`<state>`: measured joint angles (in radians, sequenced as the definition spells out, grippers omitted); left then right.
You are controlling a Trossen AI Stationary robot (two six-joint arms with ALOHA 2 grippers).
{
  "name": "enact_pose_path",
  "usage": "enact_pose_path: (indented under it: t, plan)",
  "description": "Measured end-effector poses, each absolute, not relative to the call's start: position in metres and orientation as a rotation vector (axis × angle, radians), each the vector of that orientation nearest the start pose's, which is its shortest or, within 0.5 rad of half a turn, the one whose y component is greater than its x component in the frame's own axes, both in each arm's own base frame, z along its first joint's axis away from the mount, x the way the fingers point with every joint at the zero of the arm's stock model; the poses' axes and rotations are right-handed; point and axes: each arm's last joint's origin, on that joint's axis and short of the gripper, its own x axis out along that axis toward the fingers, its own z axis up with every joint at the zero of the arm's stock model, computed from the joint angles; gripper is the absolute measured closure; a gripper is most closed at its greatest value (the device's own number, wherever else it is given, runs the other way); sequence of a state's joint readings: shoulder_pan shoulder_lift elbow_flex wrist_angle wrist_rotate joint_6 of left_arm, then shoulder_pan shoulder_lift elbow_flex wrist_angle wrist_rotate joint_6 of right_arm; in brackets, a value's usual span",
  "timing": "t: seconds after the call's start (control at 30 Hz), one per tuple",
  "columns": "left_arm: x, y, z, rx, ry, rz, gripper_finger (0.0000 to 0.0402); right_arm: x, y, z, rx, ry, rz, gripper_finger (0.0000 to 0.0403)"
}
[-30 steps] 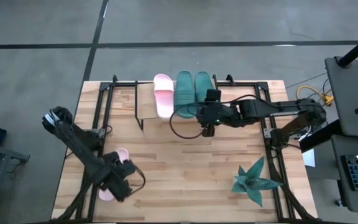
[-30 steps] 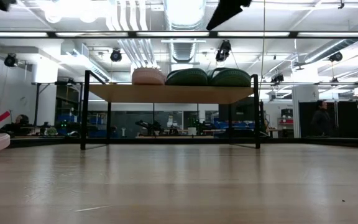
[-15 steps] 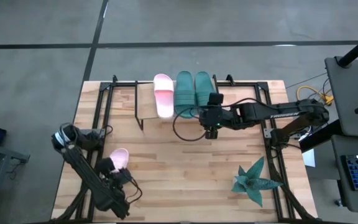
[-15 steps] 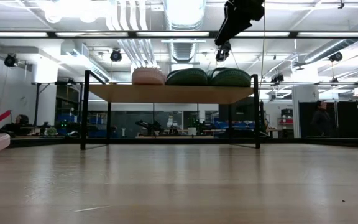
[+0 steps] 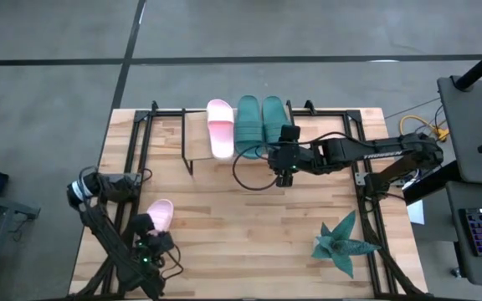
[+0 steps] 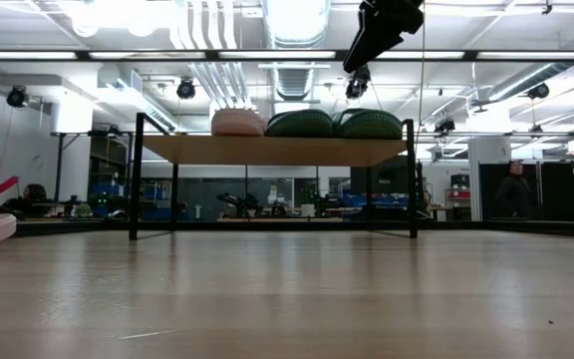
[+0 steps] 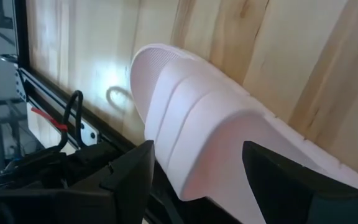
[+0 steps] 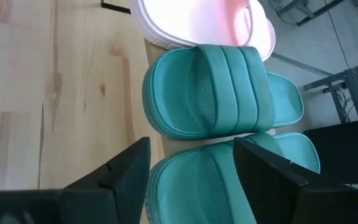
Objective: Pick and place slides into the shelf
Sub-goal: Put the pink slipper on the shelf
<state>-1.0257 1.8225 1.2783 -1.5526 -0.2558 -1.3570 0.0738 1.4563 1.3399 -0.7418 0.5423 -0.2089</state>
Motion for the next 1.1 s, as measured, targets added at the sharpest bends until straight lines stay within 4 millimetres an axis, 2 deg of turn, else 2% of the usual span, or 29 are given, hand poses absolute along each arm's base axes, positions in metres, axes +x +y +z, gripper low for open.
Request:
enact_pose_path:
  t: [0.33,0.67,0.83,1.1]
  plan:
    - [0.133,-0.229,0.184,0.341,1.467,0.659,0.0173,0.301,0.007,0.327,-0.453,0.873,-0.354,0.0184]
    - [0.128,-0.221,0.168,0.347,1.462,0.678,0.0180,0.301,0.007,0.324,-0.441,0.877,-0.359,0.0184]
    - [0.128,-0.220,0.165,0.339,1.459,0.669,0.0231,0.300,0.007,0.324,-0.441,0.876,-0.359,0.0184]
    - [0.128,-0.219,0.167,0.328,1.456,0.658,0.0366,0.300,0.007,0.324,-0.441,0.876,-0.359,0.0184]
